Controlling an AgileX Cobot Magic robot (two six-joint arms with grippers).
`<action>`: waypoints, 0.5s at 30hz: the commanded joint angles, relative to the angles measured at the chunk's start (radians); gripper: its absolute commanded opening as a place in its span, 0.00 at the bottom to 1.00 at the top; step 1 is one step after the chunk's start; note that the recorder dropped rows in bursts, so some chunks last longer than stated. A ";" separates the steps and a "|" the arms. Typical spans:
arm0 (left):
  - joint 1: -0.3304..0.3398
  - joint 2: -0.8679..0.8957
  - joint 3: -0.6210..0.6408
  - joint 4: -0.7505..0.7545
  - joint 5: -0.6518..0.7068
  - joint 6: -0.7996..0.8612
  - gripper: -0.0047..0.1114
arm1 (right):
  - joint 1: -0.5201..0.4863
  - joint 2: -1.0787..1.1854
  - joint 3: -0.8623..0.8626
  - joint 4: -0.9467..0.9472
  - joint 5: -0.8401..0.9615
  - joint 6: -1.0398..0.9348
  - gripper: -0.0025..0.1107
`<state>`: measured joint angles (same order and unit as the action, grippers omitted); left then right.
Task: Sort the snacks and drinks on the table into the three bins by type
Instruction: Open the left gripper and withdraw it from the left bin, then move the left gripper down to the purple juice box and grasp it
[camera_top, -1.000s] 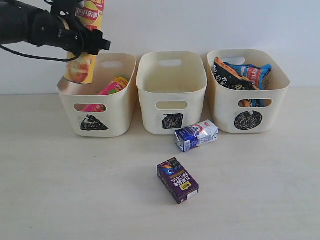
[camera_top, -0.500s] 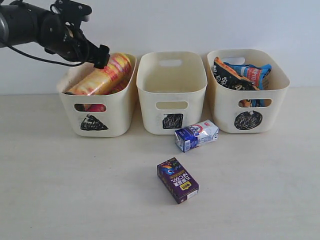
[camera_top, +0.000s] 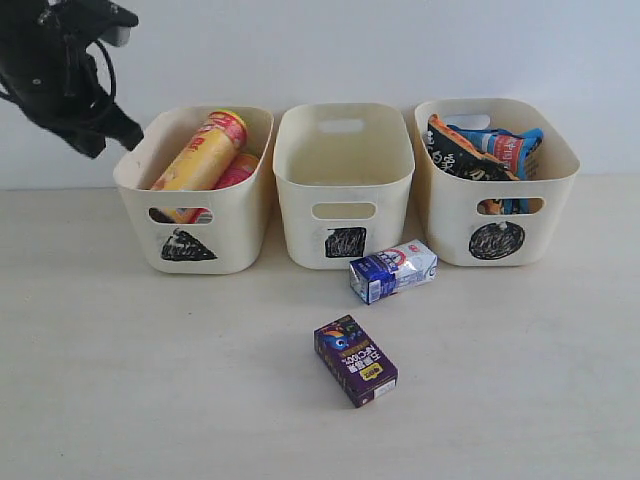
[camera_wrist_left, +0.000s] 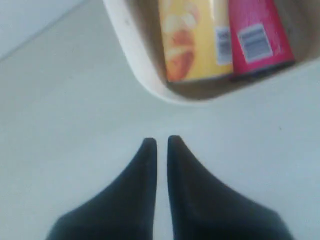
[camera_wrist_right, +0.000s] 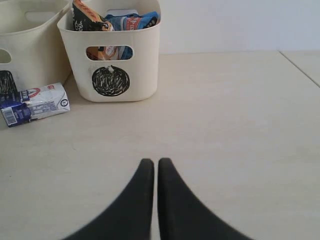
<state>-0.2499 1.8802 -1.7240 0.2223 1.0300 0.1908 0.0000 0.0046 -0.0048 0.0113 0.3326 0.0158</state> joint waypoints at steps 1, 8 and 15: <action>-0.006 -0.121 0.179 -0.128 -0.041 0.020 0.07 | -0.001 -0.005 0.005 -0.004 -0.002 0.004 0.02; -0.142 -0.263 0.422 -0.183 -0.128 0.027 0.07 | -0.001 -0.005 0.005 -0.004 -0.002 0.004 0.02; -0.324 -0.258 0.528 -0.409 -0.212 0.285 0.09 | -0.001 -0.005 0.005 -0.004 -0.002 0.004 0.02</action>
<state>-0.5230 1.6186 -1.2181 -0.0506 0.8615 0.3041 0.0000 0.0046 -0.0048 0.0113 0.3346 0.0158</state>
